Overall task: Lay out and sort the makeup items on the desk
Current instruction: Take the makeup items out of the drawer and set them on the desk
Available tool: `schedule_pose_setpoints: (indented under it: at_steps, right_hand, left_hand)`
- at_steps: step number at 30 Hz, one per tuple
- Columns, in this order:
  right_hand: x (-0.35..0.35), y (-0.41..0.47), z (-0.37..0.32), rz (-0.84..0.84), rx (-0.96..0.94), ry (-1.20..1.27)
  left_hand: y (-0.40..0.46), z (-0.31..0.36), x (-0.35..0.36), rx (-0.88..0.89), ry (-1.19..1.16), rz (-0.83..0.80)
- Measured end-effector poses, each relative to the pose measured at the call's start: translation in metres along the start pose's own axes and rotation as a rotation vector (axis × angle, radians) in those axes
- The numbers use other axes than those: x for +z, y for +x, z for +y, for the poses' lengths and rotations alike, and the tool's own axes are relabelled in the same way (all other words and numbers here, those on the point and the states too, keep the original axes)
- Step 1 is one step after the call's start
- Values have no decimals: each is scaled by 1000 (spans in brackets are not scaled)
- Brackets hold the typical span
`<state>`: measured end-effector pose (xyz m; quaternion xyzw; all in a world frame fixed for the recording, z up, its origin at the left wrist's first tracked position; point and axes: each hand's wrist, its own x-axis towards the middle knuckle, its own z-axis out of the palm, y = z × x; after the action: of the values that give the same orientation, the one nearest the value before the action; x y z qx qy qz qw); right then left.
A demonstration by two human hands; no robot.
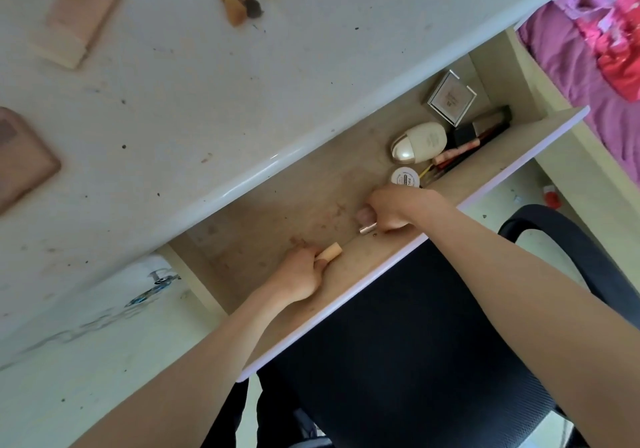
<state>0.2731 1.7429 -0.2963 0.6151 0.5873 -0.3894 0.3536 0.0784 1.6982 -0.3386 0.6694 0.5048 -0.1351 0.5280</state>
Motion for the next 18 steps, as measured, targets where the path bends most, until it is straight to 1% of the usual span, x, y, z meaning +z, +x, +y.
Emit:
schedule_pose_setpoints:
  at_steps: [5,9,12,14,18]
  right_hand:
    - [-8,1,-5,-71,11,-54]
    - [-20,-2,-14,-172,12,-94]
    - [-22,-4,-18,-210,9,-107]
    - [-21,-6,-20,-218,-7,-93]
    - [-17,-10,-23,-168,-49,-72]
  left_hand:
    - [-1,-3,2,14,-57,48]
    - [-5,-4,1,21,-91,43]
    - [-9,-5,-3,25,-122,55]
    - [-13,-6,-6,22,-137,68]
    - [-19,-10,-11,17,-124,114]
